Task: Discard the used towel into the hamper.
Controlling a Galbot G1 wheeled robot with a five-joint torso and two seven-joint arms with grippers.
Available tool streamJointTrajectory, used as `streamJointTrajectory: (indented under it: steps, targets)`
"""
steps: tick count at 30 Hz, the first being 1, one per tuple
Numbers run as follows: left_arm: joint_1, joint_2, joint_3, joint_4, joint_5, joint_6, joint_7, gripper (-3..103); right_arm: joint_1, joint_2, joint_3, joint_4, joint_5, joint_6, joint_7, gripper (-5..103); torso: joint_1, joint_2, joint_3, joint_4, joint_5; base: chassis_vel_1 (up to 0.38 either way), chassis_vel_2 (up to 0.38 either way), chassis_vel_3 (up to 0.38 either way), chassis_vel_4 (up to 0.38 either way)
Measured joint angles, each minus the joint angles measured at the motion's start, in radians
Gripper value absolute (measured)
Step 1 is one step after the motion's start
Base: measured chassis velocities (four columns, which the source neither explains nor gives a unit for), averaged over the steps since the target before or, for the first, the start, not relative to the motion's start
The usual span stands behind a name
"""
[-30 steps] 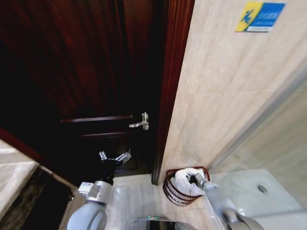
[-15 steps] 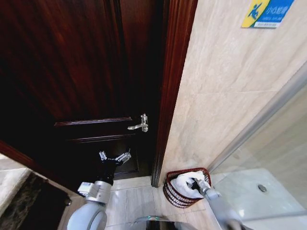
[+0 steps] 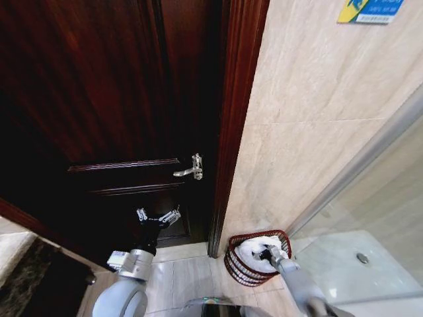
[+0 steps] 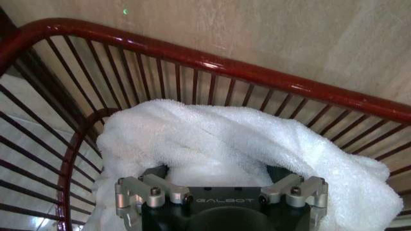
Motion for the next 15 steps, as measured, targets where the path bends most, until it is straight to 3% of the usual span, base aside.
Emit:
streamJointTrajectory:
  steps: [9,13,15]
  targets:
    - [0.0,0.0,0.0,0.0,0.0,0.0,0.0,100,0.001,0.016,-0.005,-0.052,0.026,-0.024,0.048,100,0.001,0.003,0.001,-0.0002,-0.0002,0.0,0.0,0.0,0.0]
    - [0.0,0.0,0.0,0.0,0.0,0.0,0.0,100,0.005,0.023,-0.006,-0.071,0.06,-0.004,0.059,100,0.002,0.004,0.002,-0.0003,0.0,0.0,0.0,0.0,0.0]
    - [0.0,0.0,0.0,0.0,0.0,0.0,0.0,100,0.007,0.018,-0.015,-0.073,0.129,0.034,0.039,100,0.002,0.004,0.003,-0.0002,0.0002,0.0,0.0,0.0,0.0]
